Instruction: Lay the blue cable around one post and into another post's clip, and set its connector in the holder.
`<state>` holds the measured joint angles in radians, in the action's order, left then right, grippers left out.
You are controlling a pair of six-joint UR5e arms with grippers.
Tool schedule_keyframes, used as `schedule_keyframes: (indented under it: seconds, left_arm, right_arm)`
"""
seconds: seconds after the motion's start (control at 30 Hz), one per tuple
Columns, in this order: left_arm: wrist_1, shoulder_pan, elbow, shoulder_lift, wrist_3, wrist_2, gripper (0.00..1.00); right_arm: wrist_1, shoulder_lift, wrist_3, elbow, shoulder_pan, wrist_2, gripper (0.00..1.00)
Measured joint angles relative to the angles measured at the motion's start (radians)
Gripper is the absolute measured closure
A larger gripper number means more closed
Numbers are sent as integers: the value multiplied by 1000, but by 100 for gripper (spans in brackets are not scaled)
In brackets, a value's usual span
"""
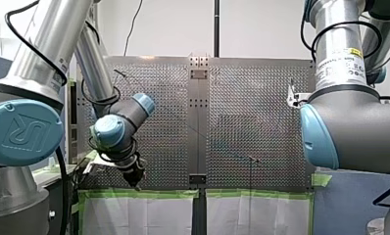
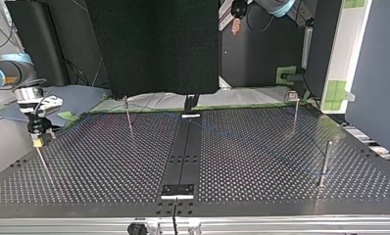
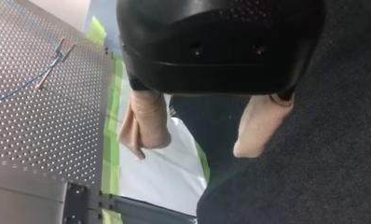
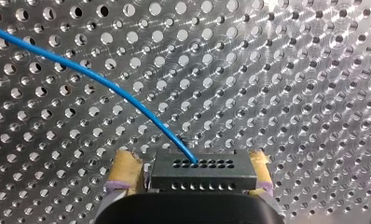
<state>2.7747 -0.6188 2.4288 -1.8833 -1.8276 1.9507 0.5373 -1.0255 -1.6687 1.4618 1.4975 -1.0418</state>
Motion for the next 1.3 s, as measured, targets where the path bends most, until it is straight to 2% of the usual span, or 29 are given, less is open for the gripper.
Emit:
schedule_keyframes:
  seconds: [0.27, 0.43, 0.6, 0.8, 0.97, 1.3]
  left_arm:
    - [-81, 10, -51, -4, -30, -5, 0]
    - [-134, 8, -104, -40, -75, 3, 0]
    - [-181, 1, -150, -84, -83, 5, 0]
    - [-247, -1, -212, -150, -36, -4, 0]
    - [-299, -6, -224, -182, 15, -2, 0]
    - [-397, -5, -201, -187, 112, 71, 0]
  right_arm:
    - [0, 0, 0, 0, 0, 0, 0]
    - [0, 0, 0, 0, 0, 0, 0]
    - [0, 0, 0, 0, 0, 0, 0]
    - [0, 0, 0, 0, 0, 0, 0]
    - [0, 0, 0, 0, 0, 0, 0]
    - [0, 0, 0, 0, 0, 0, 0]
